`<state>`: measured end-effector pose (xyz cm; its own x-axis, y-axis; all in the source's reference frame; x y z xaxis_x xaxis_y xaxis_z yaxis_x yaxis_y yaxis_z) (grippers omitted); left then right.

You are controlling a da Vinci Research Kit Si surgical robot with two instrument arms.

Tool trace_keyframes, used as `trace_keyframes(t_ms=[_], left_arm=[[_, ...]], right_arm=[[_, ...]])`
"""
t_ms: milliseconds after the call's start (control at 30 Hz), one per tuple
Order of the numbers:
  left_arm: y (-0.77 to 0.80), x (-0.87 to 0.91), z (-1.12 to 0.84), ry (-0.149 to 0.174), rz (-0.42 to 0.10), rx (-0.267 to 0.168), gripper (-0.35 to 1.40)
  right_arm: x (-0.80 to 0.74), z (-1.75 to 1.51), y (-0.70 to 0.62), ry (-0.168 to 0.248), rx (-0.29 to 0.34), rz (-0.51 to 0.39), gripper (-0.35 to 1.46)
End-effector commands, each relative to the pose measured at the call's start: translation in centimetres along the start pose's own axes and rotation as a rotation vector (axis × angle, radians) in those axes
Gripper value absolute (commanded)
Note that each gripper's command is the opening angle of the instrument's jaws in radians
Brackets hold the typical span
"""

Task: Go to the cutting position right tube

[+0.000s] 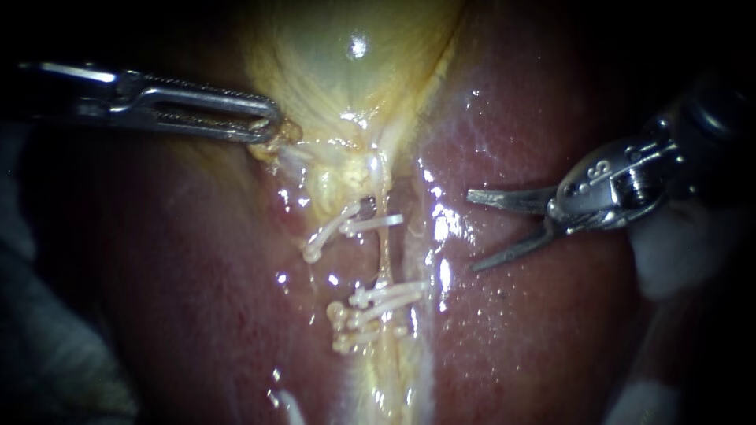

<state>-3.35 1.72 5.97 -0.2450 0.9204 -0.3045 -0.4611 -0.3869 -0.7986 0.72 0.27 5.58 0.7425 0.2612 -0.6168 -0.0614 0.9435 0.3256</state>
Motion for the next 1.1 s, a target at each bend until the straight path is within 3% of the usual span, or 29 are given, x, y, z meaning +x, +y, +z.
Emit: trace_keyframes(t_ms=[33, 100, 267, 367, 667, 767, 933, 1100], left_arm=[[0.0, 0.01, -0.04, -0.002, -0.002, -0.005, -0.35], [0.03, 0.05, -0.18, -0.009, -0.005, -0.015, -0.35], [0.16, 0.21, -0.64, 0.008, -0.016, 0.01, -0.35], [0.24, 0.25, -0.78, 0.015, -0.022, 0.01, -0.35], [0.31, 0.24, -0.8, 0.021, -0.025, 0.009, -0.35], [0.31, 0.24, -0.8, 0.021, -0.025, 0.009, -0.35], [0.32, 0.24, -0.79, 0.021, -0.025, 0.009, -0.35], [0.32, 0.24, -0.8, 0.022, -0.025, 0.009, -0.35]], right_arm=[[0.0, 0.0, 0.0, 0.0, 0.0, 0.0, 1.45], [0.0, 0.0, 0.0, 0.001, 0.003, -0.001, 1.45], [-0.01, 0.01, -0.01, 0.002, 0.008, -0.002, 1.45], [0.0, 0.02, -0.01, 0.002, 0.007, -0.001, 1.45], [0.03, 0.25, -0.01, 0.022, 0.094, -0.001, 1.43], [-0.02, 0.42, -0.03, 0.039, 0.18, 0.049, 1.43], [-0.14, 0.73, -0.01, 0.041, 0.24, 0.126, 1.41], [-0.25, 0.96, 0.11, 0.111, 0.304, 0.207, 1.41]])
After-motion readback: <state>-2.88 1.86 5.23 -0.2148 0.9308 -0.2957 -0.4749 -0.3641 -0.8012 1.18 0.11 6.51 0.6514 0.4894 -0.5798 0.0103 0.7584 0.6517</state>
